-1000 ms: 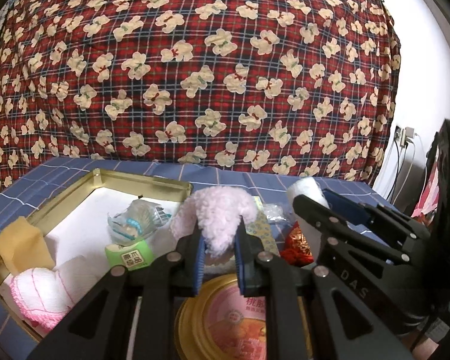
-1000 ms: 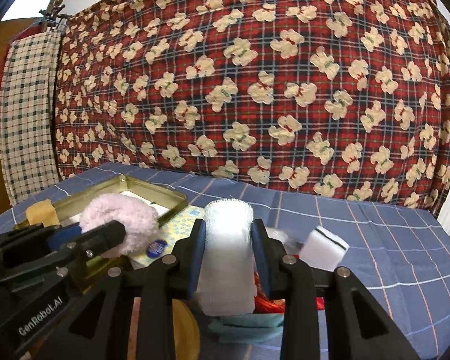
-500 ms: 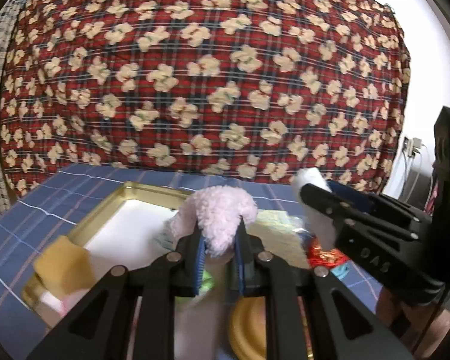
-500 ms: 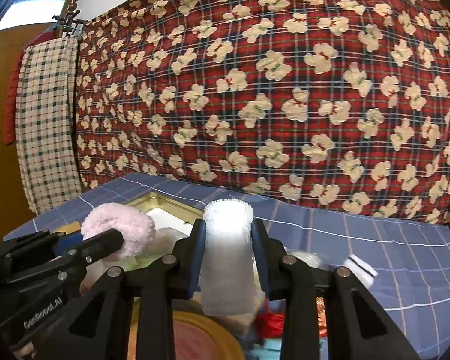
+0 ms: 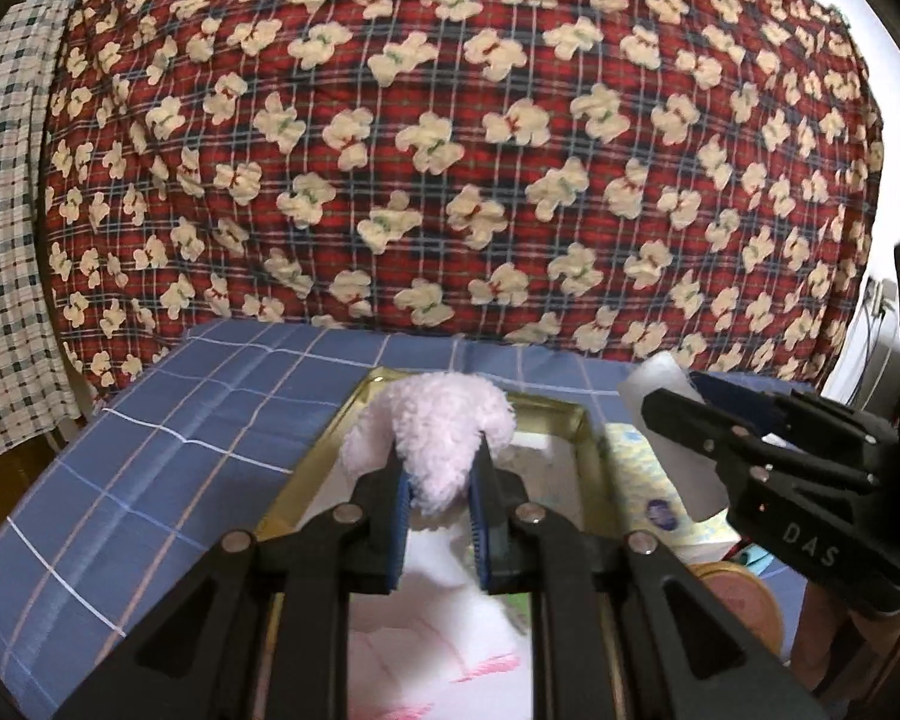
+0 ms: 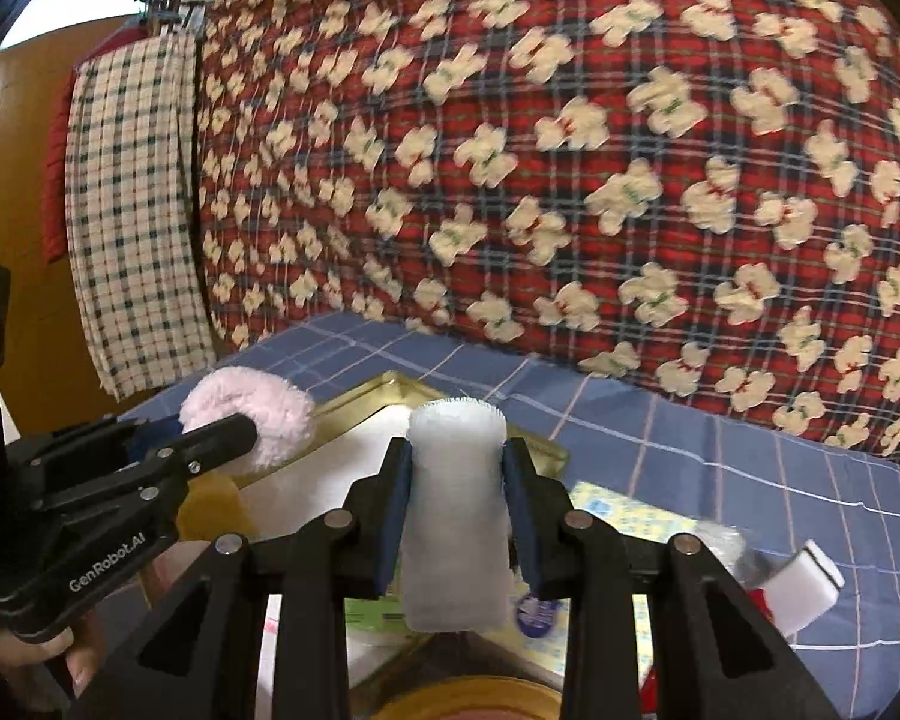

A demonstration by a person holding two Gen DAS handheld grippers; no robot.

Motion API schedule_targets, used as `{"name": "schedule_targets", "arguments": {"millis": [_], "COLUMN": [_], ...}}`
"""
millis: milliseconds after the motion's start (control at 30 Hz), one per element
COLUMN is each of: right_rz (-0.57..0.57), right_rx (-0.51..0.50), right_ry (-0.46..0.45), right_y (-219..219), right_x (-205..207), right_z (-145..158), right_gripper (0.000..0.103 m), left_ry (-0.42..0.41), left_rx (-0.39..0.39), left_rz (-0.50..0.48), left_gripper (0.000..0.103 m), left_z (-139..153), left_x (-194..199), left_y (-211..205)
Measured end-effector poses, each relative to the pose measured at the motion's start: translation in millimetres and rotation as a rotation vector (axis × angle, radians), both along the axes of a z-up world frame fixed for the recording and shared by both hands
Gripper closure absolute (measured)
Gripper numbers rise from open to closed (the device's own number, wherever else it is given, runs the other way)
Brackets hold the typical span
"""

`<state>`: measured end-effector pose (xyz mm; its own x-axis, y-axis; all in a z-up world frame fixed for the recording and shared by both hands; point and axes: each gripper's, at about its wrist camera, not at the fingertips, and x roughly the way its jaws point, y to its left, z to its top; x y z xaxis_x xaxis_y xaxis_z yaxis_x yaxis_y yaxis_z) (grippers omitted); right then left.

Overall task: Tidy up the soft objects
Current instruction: 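Release the puff and white cloth into the tray, opening both tools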

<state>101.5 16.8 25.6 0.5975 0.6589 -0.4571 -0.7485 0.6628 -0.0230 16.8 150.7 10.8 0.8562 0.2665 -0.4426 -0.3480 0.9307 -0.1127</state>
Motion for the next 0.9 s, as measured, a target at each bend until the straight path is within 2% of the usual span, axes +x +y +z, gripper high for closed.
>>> {"name": "schedule_targets", "arguments": {"millis": [200, 367, 433, 467, 500, 600, 633, 700, 900], "right_rz": [0.025, 0.043, 0.063, 0.073, 0.078, 0.061, 0.061, 0.062, 0.009], "right_rx": [-0.049, -0.072, -0.083, -0.087, -0.089, -0.081, -0.074, -0.047, -0.012], "right_ry": [0.121, 0.149, 0.164, 0.174, 0.174, 0.133, 0.129, 0.132, 0.098], "right_y": [29, 44, 50, 52, 53, 49, 46, 36, -14], "right_x": [13, 12, 10, 10, 9, 3, 1, 0, 1], "right_z": [-11, -20, -23, -24, -25, -22, -21, -19, -18], "right_gripper": [0.069, 0.069, 0.069, 0.068, 0.061, 0.049, 0.048, 0.048, 0.042], "left_ry": [0.054, 0.073, 0.076, 0.077, 0.072, 0.051, 0.046, 0.038, 0.010], "left_rx": [-0.016, -0.019, -0.020, -0.028, -0.033, -0.025, -0.024, -0.021, -0.012], "left_rz": [0.022, 0.037, 0.047, 0.063, 0.072, 0.092, 0.092, 0.106, 0.086], "left_gripper": [0.088, 0.087, 0.081, 0.074, 0.062, 0.052, 0.048, 0.032, 0.027], "left_z": [-8, -13, -15, -16, -15, -14, -13, -13, -12], "left_x": [9, 10, 9, 7, 6, -1, -3, -7, -15], "left_y": [18, 26, 29, 31, 32, 31, 31, 30, 11]}}
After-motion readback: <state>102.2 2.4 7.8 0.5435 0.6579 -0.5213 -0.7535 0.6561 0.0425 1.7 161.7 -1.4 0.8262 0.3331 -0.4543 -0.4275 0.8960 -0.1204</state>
